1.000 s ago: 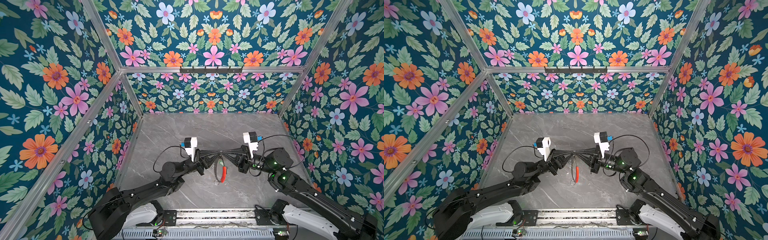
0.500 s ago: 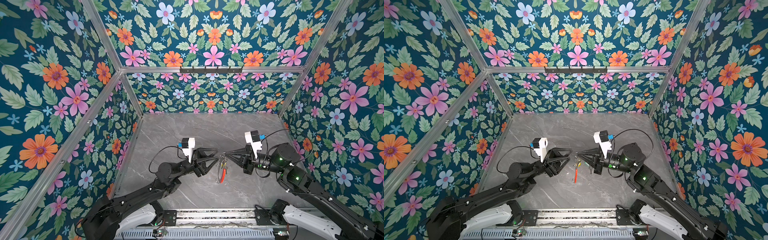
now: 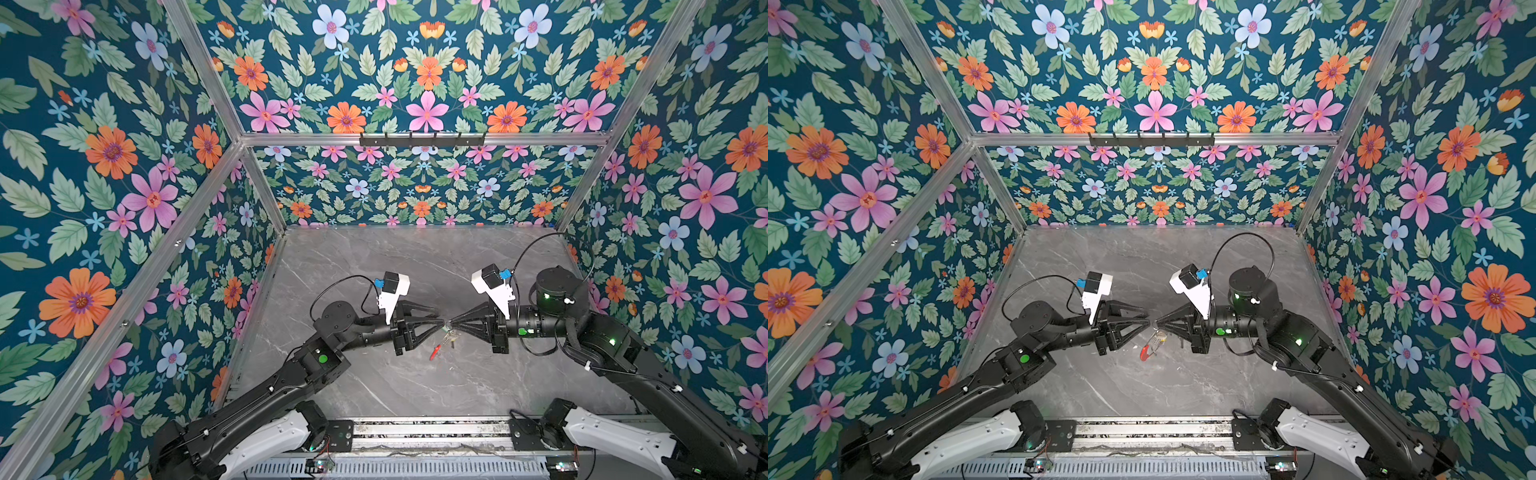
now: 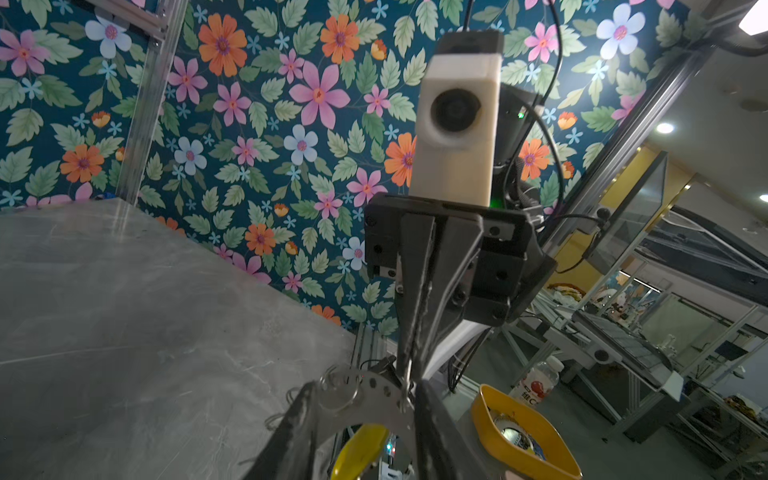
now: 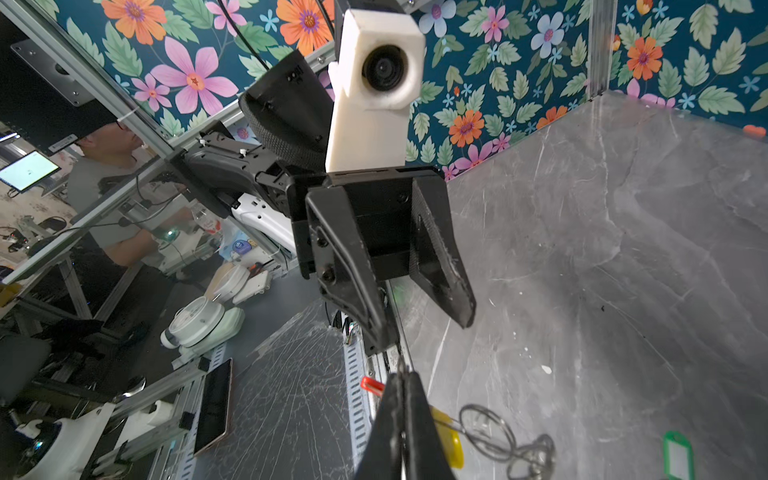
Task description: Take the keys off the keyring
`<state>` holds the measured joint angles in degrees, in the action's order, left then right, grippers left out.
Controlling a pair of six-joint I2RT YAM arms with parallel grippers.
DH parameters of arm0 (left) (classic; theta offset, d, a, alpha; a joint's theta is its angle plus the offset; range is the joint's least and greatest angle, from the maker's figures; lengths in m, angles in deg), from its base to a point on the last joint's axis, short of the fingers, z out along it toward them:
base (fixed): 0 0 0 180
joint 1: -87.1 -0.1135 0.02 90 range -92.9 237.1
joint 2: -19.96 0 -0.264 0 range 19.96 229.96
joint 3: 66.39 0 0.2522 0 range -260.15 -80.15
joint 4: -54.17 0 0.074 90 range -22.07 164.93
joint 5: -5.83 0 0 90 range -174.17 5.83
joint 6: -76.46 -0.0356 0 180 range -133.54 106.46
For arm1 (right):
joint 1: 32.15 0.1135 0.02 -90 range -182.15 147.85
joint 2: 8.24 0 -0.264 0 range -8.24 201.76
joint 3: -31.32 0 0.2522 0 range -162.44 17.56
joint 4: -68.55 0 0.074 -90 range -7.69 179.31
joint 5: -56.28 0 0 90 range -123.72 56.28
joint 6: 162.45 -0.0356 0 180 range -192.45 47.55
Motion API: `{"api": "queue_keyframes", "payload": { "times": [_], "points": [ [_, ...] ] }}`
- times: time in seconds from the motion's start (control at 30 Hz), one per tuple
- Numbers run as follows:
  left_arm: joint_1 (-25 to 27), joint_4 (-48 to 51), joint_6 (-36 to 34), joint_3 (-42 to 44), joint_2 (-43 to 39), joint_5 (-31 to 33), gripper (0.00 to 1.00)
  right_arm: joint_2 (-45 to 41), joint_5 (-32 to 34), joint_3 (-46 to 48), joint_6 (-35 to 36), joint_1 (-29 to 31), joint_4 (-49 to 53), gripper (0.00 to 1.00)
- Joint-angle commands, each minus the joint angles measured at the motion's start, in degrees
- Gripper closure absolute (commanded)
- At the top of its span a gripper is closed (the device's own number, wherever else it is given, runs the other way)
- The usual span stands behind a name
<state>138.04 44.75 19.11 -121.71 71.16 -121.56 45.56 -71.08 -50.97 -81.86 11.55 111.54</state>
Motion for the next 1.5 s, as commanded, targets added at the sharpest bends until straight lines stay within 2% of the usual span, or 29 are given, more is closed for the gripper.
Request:
{"api": "queue_keyframes", "payload": {
  "times": [0.0, 0.4, 0.53, 0.7, 0.97, 1.0, 1.13, 1.2, 1.3, 1.47],
  "points": [
    [0.0, 7.0, -3.6, -1.8, 0.4, -2.9, 0.65, 1.0, -1.7, -1.6, 2.8, 0.1, 4.1, 1.0],
    [0.0, 6.8, -3.6, -3.9, 2.1, -8.5, 0.8, 2.1, -1.1, -1.7, 3.0, 0.1, 4.1, 1.0],
    [0.0, 6.2, -3.1, -3.9, 2.5, -9.2, 0.88, 2.3, -1.0, -1.6, 2.8, 0.1, 3.6, 1.0],
    [0.0, 4.9, -2.5, -3.6, 2.9, -9.8, 0.91, 2.5, -1.1, -1.6, 2.6, 0.1, 3.1, 1.0],
    [0.0, 2.9, -2.1, -3.1, 2.7, -8.7, 1.0, 2.6, -1.2, -1.1, 1.4, 0.1, 1.2, 1.0],
    [0.0, 2.5, -2.0, -2.8, 2.4, -7.8, 1.0, 2.5, -1.0, -1.0, 0.9, 0.1, 0.5, 0.99],
    [0.0, -0.7, -1.5, -1.2, 0.7, -5.1, 1.0, 0.7, 0.9, 0.5, -1.7, 0.1, -4.0, 0.76],
    [0.0, -2.7, -1.2, -0.1, -0.1, -3.3, 1.0, -1.0, 2.1, 2.4, -3.4, 0.1, -8.3, 0.69],
    [0.0, -7.7, -0.3, 2.2, -1.8, -0.5, 1.0, -4.8, 4.6, 7.5, -7.5, 0.1, -18.6, 0.63],
    [0.0, -20.3, 2.4, 6.9, -2.7, 4.0, 1.0, -9.3, 7.7, 16.8, -14.0, 0.1, -36.0, 0.6]
  ]
}}
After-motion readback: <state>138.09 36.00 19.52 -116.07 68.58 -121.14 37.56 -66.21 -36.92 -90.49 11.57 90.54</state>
